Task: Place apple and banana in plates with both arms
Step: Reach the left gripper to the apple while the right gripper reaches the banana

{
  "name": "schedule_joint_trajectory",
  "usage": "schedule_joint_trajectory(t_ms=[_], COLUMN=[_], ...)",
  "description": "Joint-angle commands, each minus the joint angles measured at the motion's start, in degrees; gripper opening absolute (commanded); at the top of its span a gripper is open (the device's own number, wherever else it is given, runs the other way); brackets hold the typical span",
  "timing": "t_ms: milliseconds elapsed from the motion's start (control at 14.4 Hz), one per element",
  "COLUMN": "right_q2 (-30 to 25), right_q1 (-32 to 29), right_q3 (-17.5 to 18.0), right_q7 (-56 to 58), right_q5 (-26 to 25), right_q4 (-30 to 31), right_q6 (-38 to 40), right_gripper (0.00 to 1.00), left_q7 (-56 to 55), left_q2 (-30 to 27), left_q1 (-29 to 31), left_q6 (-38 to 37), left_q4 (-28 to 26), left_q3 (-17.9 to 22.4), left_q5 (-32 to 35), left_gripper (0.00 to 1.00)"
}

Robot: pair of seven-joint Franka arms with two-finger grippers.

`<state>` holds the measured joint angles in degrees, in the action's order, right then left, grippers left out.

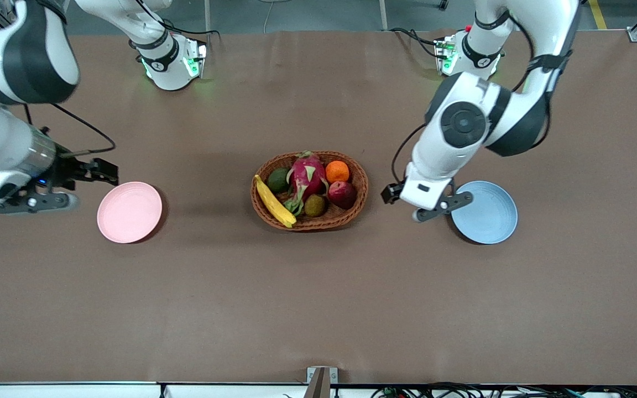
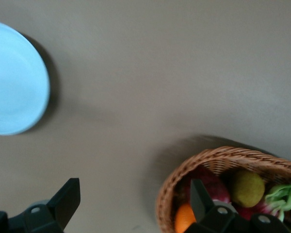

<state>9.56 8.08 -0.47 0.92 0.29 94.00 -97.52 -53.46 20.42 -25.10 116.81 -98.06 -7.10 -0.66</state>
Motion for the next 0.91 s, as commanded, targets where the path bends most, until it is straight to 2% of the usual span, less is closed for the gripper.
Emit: schedule_joint_trajectory(t_ms=[0, 209, 348, 627, 697, 836], right_q2=[2.5, 6.3, 9.0, 14.2, 15.1, 17.0], right_q1=[8.0, 12.8, 14.2, 18.8, 20.2, 21.7], right_q3=[-0.4, -0.3, -0.3, -0.3, -0.3, -0.3], right_q7=[0.1, 0.4, 0.6, 1.4, 1.5, 1.5], right_q5=[0.9, 1.8, 6.1, 7.1, 7.4, 7.4], right_q4=[-1.3, -1.3, -1.2, -1.1, -1.1, -1.1], right_q6=[-3.3, -6.9, -10.3, -15.4, -16.9, -20.1], right_gripper=[1.0, 1.0, 1.0, 1.0, 0.96, 0.82], left_q7=[-6.5, -11.7, -17.6, -26.1, -28.0, -30.2], left_q2=[3.6, 6.1, 8.0, 12.3, 13.1, 14.5], left_q1=[-3.0, -6.3, -7.9, -10.1, -10.6, -11.0], left_q6=[3.1, 4.7, 7.9, 13.6, 14.6, 15.0], left_q4=[0.9, 0.9, 0.9, 0.8, 0.8, 0.9], left_q3=[0.5, 0.5, 0.5, 0.4, 0.4, 0.2], left_q5=[-0.1, -0.2, -0.1, -0.6, -0.7, -0.7], left_gripper=[1.0, 1.0, 1.0, 1.0, 1.0, 1.0])
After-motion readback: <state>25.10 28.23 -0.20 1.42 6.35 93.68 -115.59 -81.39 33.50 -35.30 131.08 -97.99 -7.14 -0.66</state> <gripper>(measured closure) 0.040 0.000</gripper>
